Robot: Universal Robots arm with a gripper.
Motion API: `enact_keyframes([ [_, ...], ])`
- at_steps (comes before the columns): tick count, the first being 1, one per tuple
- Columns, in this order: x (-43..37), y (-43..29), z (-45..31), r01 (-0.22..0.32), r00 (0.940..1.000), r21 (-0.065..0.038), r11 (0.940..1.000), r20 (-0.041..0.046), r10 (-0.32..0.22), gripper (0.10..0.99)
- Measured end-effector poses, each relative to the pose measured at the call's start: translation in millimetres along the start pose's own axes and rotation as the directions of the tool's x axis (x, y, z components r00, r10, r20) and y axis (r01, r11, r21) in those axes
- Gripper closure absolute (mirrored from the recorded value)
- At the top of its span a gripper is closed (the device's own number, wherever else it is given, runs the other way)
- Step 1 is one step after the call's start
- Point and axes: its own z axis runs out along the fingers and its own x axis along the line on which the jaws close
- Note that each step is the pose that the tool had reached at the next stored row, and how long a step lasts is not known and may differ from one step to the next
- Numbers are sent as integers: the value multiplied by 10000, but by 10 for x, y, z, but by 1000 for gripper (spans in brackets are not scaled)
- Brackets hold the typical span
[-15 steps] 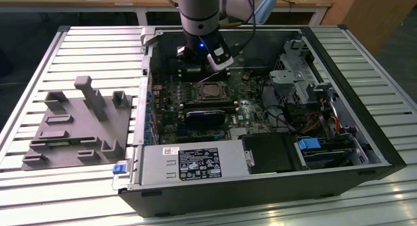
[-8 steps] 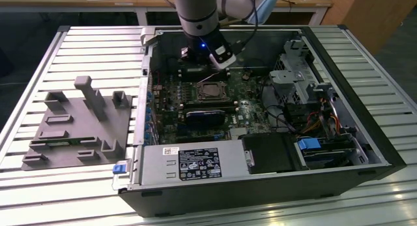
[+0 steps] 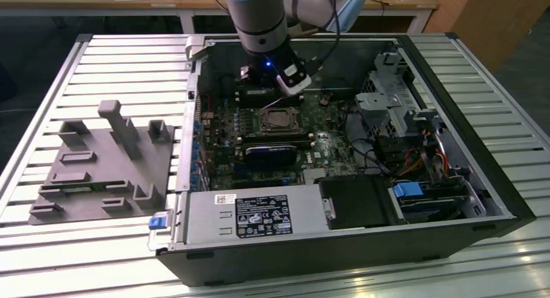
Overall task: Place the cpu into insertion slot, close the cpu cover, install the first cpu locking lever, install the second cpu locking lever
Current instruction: 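Install the first cpu locking lever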
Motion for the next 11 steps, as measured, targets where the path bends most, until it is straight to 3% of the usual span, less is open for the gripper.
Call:
enact_keyframes([
  [11,19,-22,84,-623,9979,134,9980,201,621,980],
])
